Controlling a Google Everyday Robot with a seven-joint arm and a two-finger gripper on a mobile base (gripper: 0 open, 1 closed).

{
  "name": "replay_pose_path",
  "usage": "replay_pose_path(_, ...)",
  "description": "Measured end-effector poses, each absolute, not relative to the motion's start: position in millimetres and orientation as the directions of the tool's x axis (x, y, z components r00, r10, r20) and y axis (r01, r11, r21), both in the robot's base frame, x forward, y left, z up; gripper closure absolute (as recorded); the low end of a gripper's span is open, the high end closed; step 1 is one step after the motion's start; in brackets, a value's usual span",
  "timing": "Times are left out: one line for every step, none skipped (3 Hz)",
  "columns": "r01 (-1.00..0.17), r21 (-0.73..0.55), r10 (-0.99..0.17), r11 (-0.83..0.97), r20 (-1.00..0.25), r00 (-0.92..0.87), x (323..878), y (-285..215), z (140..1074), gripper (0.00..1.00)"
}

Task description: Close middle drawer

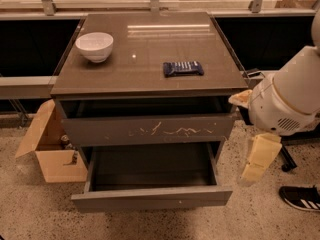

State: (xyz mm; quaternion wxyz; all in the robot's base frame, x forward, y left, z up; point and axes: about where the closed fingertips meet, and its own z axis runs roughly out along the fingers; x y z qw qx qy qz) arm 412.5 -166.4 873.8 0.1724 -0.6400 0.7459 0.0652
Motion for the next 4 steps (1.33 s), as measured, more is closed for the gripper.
replay_pose_path(-0.981,-0.11,-0.937,0.161,-0.329,-0.117,411.1,-160.5,857.3,0.0)
replay_pose_path(-0.995,-0.009,-0.933,0.098,-0.35,-0.089,399.1,-135.8,757.8,0.0)
replay_pose_path(-0.996,0.059,-0.929,0.065,-0.36,-0.082,386.8,-122.6,685.3,0.0)
replay_pose_path(-0.991,0.128,-0.911,0.047,-0.401,-0.095,369.4,-99.9,613.2,0.26)
